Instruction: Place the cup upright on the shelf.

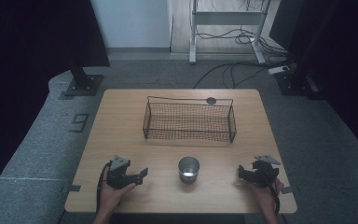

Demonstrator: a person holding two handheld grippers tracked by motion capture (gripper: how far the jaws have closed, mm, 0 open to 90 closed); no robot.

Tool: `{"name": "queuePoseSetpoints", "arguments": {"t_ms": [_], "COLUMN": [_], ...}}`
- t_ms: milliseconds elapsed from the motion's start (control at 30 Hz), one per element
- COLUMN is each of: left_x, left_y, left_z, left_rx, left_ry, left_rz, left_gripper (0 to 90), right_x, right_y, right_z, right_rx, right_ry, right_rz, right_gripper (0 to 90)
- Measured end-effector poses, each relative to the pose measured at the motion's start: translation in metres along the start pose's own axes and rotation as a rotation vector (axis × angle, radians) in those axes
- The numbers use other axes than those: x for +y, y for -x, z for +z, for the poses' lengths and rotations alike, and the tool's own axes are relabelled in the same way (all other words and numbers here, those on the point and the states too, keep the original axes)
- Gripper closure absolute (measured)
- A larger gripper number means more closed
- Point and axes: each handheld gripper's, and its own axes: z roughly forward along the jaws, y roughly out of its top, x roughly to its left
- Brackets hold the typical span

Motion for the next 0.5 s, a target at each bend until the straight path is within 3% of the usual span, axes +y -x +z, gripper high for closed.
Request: {"name": "queuePoseSetpoints", "arguments": {"t_ms": [500], "left_x": [0.0017], "left_y": [0.0034], "left_z": [-0.0046], "left_rx": [-0.006], "left_ry": [0.016], "left_rz": [0.006], "left_gripper": [14.3], "right_x": [0.0], "right_y": [0.0013], "right_z": [-0.0001], "right_rx": [0.002], "right_ry": [0.002], "right_rz": [-0.001], "right_gripper": [3.1]}}
